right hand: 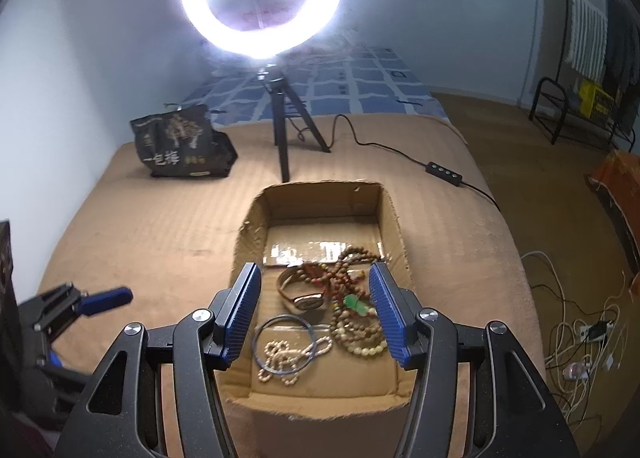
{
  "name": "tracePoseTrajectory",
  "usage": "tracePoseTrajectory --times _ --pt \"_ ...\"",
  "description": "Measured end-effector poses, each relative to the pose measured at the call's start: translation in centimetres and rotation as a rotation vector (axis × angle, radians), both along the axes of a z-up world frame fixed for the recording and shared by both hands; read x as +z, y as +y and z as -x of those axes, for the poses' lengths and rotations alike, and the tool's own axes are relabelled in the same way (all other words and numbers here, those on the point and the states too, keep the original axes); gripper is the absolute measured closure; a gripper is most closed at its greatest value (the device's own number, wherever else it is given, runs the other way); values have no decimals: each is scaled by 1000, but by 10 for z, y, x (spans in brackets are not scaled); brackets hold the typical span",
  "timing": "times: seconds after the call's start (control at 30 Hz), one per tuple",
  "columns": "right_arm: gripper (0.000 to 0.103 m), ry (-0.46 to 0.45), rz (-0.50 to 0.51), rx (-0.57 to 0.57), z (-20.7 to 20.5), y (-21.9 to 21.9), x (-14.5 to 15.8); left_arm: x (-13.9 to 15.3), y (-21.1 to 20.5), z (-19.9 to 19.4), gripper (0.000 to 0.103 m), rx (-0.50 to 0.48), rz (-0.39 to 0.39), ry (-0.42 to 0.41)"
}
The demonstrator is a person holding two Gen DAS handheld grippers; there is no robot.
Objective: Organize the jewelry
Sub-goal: 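Open the left tool over the box while the right tool releases the pendant inside, then move both tools back from the box toward the two pearl earrings, then close the left tool on one pearl earring on the blanket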
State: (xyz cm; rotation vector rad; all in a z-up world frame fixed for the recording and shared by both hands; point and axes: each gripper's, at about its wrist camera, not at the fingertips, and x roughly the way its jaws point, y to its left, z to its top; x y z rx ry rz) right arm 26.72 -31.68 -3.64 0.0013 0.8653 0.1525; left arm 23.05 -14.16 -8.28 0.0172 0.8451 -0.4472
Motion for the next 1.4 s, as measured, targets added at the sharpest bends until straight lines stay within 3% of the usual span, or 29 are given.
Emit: tracePoseTrajectory --times 0.43,0.8,1.13,1.2,1.4 --pt "48 28 -14 99 58 34 -16 -9 78 27 28 53 -24 -12" --pt "47 102 -14 165 108 73 -57 -47 93 61 29 -42 -70 34" --pt "48 155 18 217 139 101 -94 -84 87 69 55 -103 -93 139" --pt "48 162 23 227 141 104 -99 -87 86 69 68 -114 -89 158" --pt "48 175 22 255 146 112 -104 -95 84 66 73 -138 -74 196"
